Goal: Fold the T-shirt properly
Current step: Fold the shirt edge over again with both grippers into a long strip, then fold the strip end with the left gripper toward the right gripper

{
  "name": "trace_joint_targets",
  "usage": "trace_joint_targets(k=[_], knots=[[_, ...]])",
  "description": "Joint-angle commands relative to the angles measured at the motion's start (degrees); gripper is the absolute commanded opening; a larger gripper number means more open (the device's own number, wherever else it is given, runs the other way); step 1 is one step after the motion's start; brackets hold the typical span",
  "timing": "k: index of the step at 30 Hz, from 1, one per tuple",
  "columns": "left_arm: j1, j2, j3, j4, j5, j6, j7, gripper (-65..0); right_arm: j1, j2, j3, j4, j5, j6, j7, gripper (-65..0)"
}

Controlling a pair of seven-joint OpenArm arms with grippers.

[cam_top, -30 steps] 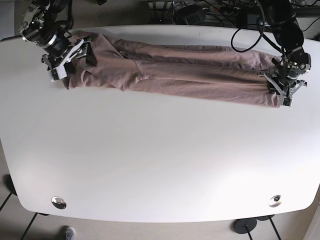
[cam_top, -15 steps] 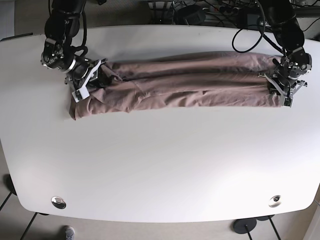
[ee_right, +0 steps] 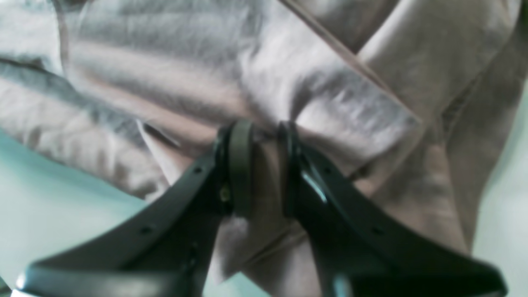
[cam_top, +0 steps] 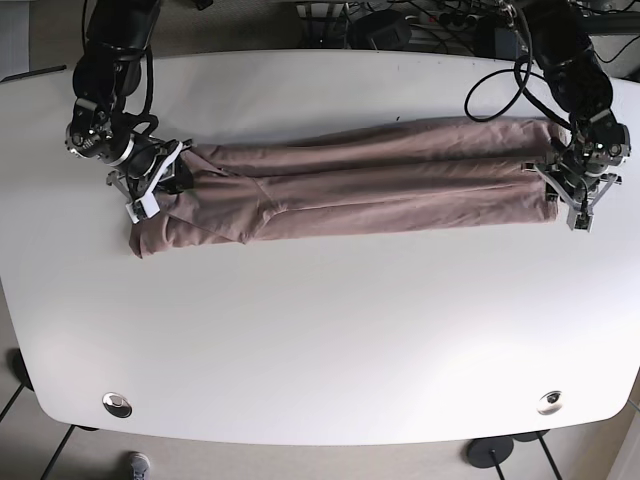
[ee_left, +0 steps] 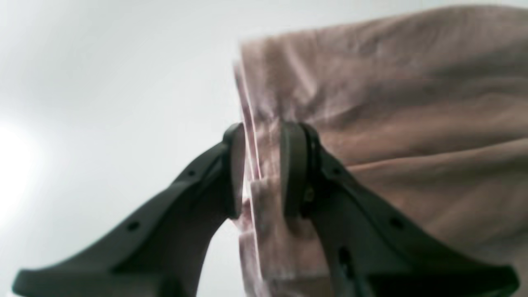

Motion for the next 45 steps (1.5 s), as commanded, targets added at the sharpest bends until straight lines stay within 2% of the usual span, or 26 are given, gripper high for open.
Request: trace_joint_targets(k=[1,3,4,8,11,21,27,28,32,33,36,40,45], knots=[[-0.60,-1.93,-3.56,3.67,-5.55,0.22,1.64,-40.6,-0.37,-0.37,0.02,2.22,-1.82,-0.27,-1.96,-54.7],[-0.25,-1.84,-7.25,4.55,-12.40,0.22,4.36,-26.1,-0.46,-0.45,-0.16,2.57,-1.38,-0.27,-2.13,-54.7],[-0.16,-2.02,-8.30,4.55,-14.78,0.22,5.33,-22.9,-0.54,-0.54,-0.25,2.57,-1.38,-0.27,-2.13,-54.7],[3.53,-2.99,-11.73,3.93,-24.10,0.22,7.70,-21.1,-0.54,-0.54,-0.25,2.57,-1.38,-0.27,-2.13,-54.7],[6.43,-2.99,-11.91,2.44,-28.49,0.22,7.53,-21.1,-0.54,-0.54,-0.25,2.57,-1.38,-0.27,-2.13,-54.7],[6.70,-2.81,-11.64,-7.59,-28.58,0.22,5.51,-21.4,-0.54,-0.54,0.02,2.57,-1.38,-0.27,-2.04,-54.9],[6.61,-2.55,-11.56,-8.29,-28.49,0.40,5.51,-21.8,-0.63,-0.54,0.10,2.48,-1.38,-0.27,-1.96,-54.9],[6.52,-2.55,-11.56,-8.29,-28.49,0.40,5.51,-22.8,-0.63,-0.54,0.10,2.48,-1.38,-0.27,-1.96,-54.9],[6.52,-2.46,-11.47,-8.29,-27.88,0.57,5.51,-54.7,-0.63,-0.54,0.19,2.48,-1.29,-0.27,-1.87,-54.9],[6.52,-2.46,-10.94,-8.02,-26.65,0.57,5.51,-60.6,-0.63,-0.54,0.19,2.48,-1.29,-0.27,-1.87,-54.9],[6.61,-2.46,-8.48,-7.32,-24.71,0.31,5.42,-62.6,-0.63,-1.77,0.19,2.48,-1.38,-0.27,-1.87,-54.9],[8.19,-0.61,-7.34,2.00,-24.36,0.31,5.33,-62.8,-0.63,-1.95,0.19,2.48,-1.38,-0.27,-1.87,-54.9],[11.62,1.76,1.72,18.09,-24.27,0.66,5.33,-62.8,-0.72,-2.04,0.19,2.48,-1.38,-0.27,-1.87,-54.9]])
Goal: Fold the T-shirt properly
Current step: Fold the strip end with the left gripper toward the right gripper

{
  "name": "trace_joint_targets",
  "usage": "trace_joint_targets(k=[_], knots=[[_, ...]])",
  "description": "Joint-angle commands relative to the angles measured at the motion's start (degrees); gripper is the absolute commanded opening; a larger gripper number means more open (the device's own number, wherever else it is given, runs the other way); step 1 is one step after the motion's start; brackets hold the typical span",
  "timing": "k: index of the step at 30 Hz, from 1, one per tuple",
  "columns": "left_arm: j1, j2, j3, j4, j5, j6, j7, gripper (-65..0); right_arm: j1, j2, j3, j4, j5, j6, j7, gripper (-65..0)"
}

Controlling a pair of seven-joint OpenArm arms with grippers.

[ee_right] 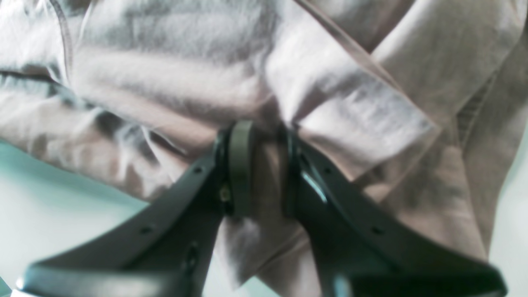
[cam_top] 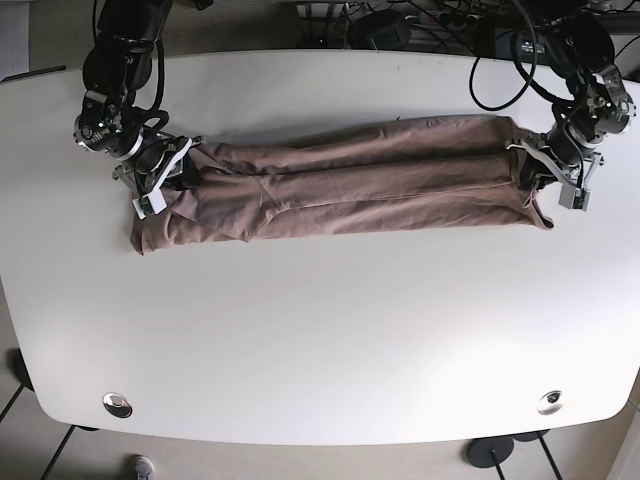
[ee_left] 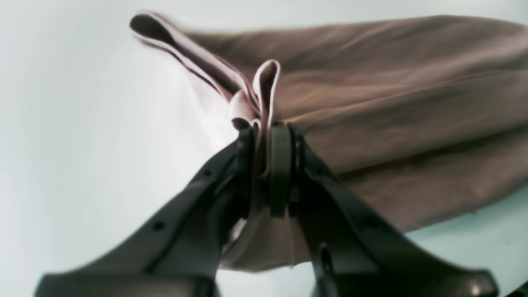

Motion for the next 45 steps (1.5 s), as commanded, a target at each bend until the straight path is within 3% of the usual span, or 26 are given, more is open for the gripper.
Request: trace_joint_targets(k=[1,9,13,18,22,27,29,32,34,36,41,45], knots=[[0.12,0.85,2.56,4.52,-0.73,-0.04,-0.90,-62.8,0.02,0.24,-0.03,0.58,-0.59,0.08,-1.26,-54.9],[-0.05,4.45,21.02,6.54,-0.82,2.95,-0.99,-62.8,0.02,0.24,-0.03,0.58,-0.59,0.08,-1.26,-54.9],[-0.14,8.41,22.78,6.46,-0.73,2.95,-0.99,-62.8,0.11,0.24,-0.03,0.58,-0.59,0.08,-1.26,-54.9],[-2.78,9.46,27.26,3.38,-0.73,2.95,-1.07,-62.6,0.20,0.24,-0.03,0.58,-0.59,0.08,-1.26,-54.9],[-4.36,11.13,29.99,-2.95,-0.73,3.04,-7.23,-62.4,0.20,-0.64,-0.11,0.49,-0.68,0.08,-1.26,-54.9],[-5.77,11.31,35.26,-5.24,-0.82,3.04,-7.76,-61.9,0.11,-0.82,-0.03,0.49,-0.68,0.08,-1.26,-54.9],[-5.77,11.31,35.79,-5.24,-0.73,5.50,-7.76,-57.5,0.11,-0.82,-0.03,0.49,-0.59,0.08,-1.26,-54.9],[-5.77,11.31,35.79,-4.97,-0.82,10.86,-7.93,-43.1,0.11,-0.73,-0.03,0.49,-0.59,0.08,-1.26,-54.9],[-6.03,11.31,35.88,-4.89,-0.82,12.09,-7.93,-41.7,0.11,-0.73,-0.11,0.49,-0.59,0.08,-1.26,-54.9],[-7.52,10.96,36.76,-4.80,-0.82,13.41,-7.49,-41.5,0.11,-0.73,-0.20,0.49,-0.59,0.08,-1.26,-54.9],[-9.11,5.77,47.13,5.05,-0.82,13.68,-7.49,-41.5,0.02,-0.73,-0.03,0.49,-0.59,0.08,-1.26,-54.9],[-5.24,0.76,42.12,9.09,-1.17,13.50,-7.49,-41.7,0.02,-0.47,2.52,0.49,-0.59,0.08,-1.26,-54.9]])
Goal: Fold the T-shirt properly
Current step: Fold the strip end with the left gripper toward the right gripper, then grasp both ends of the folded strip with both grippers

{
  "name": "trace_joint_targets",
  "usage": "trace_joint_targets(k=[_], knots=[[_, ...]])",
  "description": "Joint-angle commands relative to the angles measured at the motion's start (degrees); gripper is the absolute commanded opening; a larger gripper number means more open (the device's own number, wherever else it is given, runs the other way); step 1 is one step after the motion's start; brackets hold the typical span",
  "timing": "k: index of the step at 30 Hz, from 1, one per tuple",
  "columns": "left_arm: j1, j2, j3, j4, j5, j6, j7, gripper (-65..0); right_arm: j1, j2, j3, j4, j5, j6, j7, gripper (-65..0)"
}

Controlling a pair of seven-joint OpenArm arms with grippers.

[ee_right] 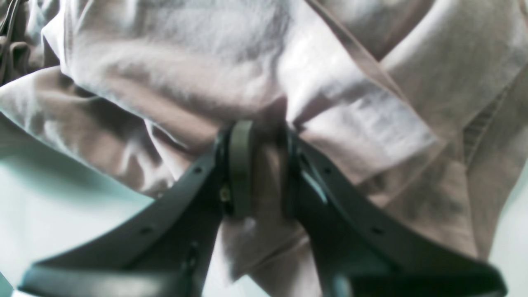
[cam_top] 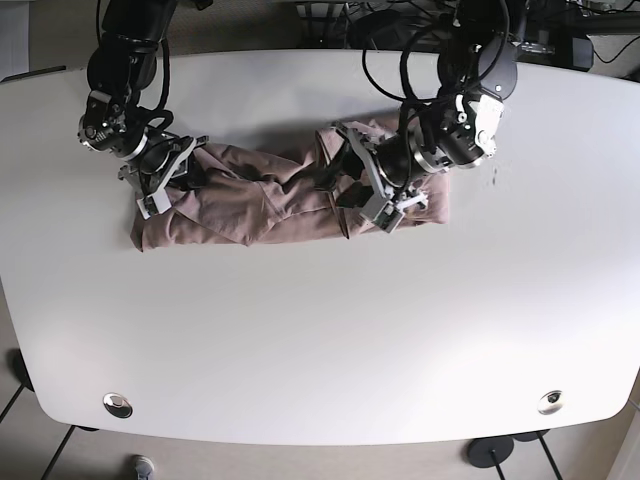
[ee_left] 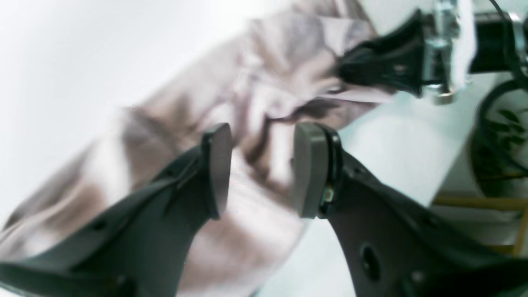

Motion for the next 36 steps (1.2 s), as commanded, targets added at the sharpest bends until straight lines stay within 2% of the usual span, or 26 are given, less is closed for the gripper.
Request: trace_joint_targets(k=[1,4,7,12,16,18,22,29,31,33,34,36], knots=[[2.22,-2.44,-2.85,1.27,0.05,0.17,-0.61,-41.7,-0.02,0.76,1.35,0.51,-0.66,-0.23,-0.97,-54.9],[7.41,-5.86,-6.89,2.06,-0.04,-0.54,-1.49,-41.8,-0.02,0.76,1.43,0.51,-0.66,-0.23,-0.97,-54.9],[12.77,-6.83,-11.38,1.18,1.37,-5.90,-5.44,-41.8,0.07,0.76,1.43,0.51,-0.66,-0.23,-0.97,-54.9],[11.54,-6.39,-11.20,-6.64,7.96,-6.51,-6.06,-41.8,0.07,0.76,1.61,0.51,-1.10,-0.23,-0.97,-54.9],[8.46,-6.83,-11.38,-14.73,8.49,-6.51,-6.15,-41.9,-0.28,1.99,1.61,0.42,-0.66,-0.23,-0.97,-54.9],[8.20,-7.89,-11.46,-14.91,8.49,-6.78,-6.15,-41.9,-0.99,2.16,1.61,0.60,-0.66,-0.23,-0.97,-54.9],[8.20,-8.59,-11.46,-14.03,8.32,-10.38,-5.97,-41.9,-1.43,2.16,1.70,0.86,-0.48,-0.23,-0.97,-54.9],[9.52,-8.41,-11.64,-1.28,8.14,-10.47,-5.62,-41.9,-4.06,2.34,3.10,10.18,8.14,-0.23,-1.50,-54.2],[9.34,-8.33,-11.64,-0.05,8.14,-10.47,-5.62,-41.9,-3.89,2.34,5.56,12.64,10.86,-0.23,-4.66,-54.1],[9.08,-8.24,-11.64,-0.49,8.14,-10.47,-5.97,-41.9,-2.22,2.34,10.66,13.08,13.76,-0.23,-9.32,-50.1],[8.38,-7.71,-12.25,-1.19,8.14,-10.38,-6.06,-41.9,-0.99,2.34,13.39,12.82,14.82,-0.23,-11.52,-44.5],[6.27,-4.46,-17.18,-4.80,8.14,-10.73,-6.06,-41.9,2.35,2.34,19.72,9.39,17.54,-0.23,-16.36,-22.0]])
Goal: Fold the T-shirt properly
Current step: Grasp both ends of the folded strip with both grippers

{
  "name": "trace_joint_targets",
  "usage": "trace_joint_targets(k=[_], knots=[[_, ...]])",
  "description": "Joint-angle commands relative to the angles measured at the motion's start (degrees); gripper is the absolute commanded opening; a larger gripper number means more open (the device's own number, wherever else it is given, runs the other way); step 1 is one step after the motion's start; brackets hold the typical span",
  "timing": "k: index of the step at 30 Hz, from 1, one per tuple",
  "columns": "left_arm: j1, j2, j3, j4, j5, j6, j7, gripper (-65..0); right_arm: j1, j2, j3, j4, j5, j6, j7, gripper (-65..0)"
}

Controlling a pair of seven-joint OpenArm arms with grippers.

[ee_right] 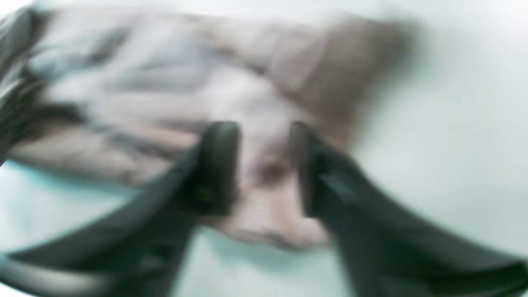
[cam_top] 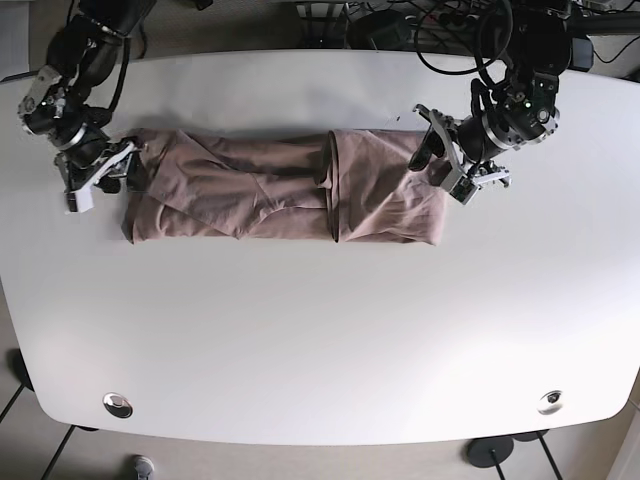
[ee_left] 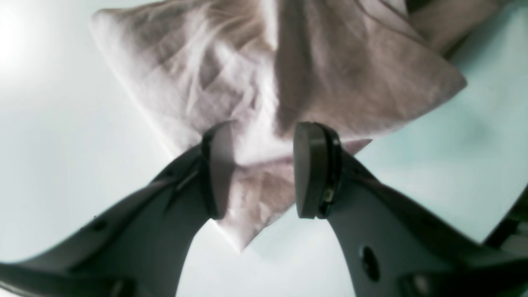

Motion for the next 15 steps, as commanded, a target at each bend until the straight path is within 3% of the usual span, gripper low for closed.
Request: trace_joint_targets(k=[1,2,3,6,8,12,15], knots=[[-2.61,1.87,-4.64,-2.12,-0.69,-0.33,-1.01,-41.9,3.12,0.90,3.53,-2.62,3.52,0.54,-1.50,-14.6],[-3.58,2.83,-6.23,-3.26,-0.69,-0.68,-1.01,-41.9,3.83,2.13,5.29,-4.64,4.48,0.54,-2.38,-8.9],[-4.81,3.27,-8.07,-5.11,-0.78,-3.14,-1.01,-41.9,4.97,3.71,6.79,-8.86,6.77,0.54,-3.17,-7.6],[-7.62,4.94,-13.08,-10.38,-5.00,-9.47,-1.01,-41.9,5.94,7.93,6.87,-20.90,14.68,0.54,-3.43,-9.8],[-8.15,5.29,-16.16,-12.40,-7.46,-10.13,-1.01,-41.9,6.02,9.51,6.70,-26.71,18.72,0.54,-3.17,-9.8],[-7.98,5.65,-18.62,-12.75,-14.32,-10.13,-1.09,-41.9,5.94,9.60,6.17,-29.61,18.99,0.54,-3.08,-9.8],[-7.98,5.47,-18.71,-13.11,-16.51,-10.13,-1.09,-42.1,5.85,7.84,0.81,-29.52,18.99,0.54,-2.03,-12.0]])
